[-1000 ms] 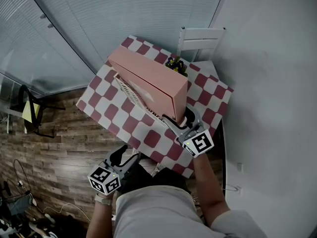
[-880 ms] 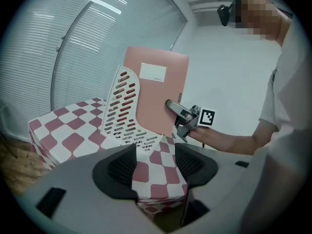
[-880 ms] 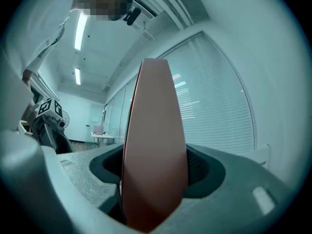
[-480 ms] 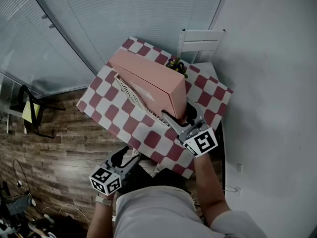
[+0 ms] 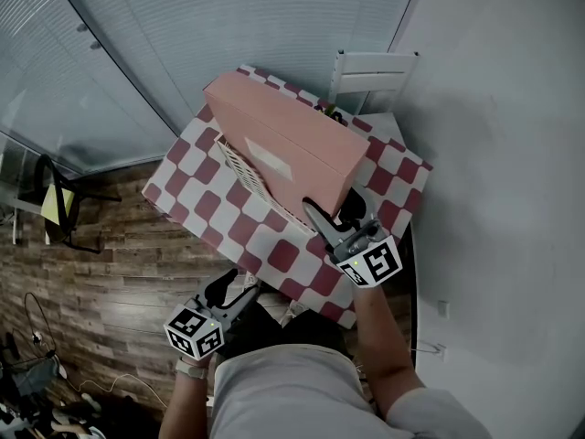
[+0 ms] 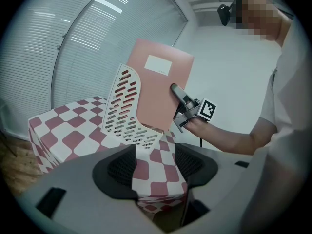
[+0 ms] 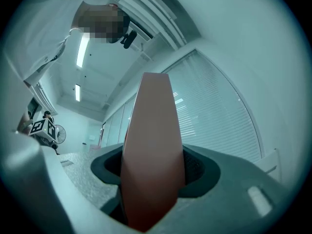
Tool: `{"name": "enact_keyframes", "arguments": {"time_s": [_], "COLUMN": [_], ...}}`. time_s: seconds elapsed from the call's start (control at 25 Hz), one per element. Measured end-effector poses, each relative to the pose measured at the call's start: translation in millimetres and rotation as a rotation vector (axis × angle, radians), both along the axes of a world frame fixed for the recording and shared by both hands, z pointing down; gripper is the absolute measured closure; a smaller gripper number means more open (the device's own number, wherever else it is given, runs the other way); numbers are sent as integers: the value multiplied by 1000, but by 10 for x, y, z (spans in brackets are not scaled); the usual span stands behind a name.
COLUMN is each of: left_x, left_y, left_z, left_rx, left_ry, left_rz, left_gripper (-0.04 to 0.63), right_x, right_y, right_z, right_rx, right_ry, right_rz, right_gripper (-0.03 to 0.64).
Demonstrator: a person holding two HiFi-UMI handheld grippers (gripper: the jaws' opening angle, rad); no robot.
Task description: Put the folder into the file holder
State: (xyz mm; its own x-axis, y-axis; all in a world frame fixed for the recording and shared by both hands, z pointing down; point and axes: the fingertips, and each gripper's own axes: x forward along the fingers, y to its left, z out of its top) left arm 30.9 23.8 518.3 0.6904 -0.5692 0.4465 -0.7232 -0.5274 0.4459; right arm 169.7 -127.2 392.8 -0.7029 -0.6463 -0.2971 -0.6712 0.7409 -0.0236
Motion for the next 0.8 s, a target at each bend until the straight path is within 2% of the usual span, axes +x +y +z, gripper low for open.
{"name": "enact_keyframes", "arguments": {"time_s": [0.32,0.8], "left_x": [-110,-154], "left_y": [62,19], "left_z": [51,132], "left_rx": [-24,-55], "left_ry": [-18,-30], "left_rz": [0,7], "left_gripper": [357,358], "right_x": [-5,2], "right_y": [-73,-90], "right_z": [41,403], "right_rx": [29,-31], "right_ry": [-88,-69], "right_rz": [-9,-7], "right_gripper": [336,334]}}
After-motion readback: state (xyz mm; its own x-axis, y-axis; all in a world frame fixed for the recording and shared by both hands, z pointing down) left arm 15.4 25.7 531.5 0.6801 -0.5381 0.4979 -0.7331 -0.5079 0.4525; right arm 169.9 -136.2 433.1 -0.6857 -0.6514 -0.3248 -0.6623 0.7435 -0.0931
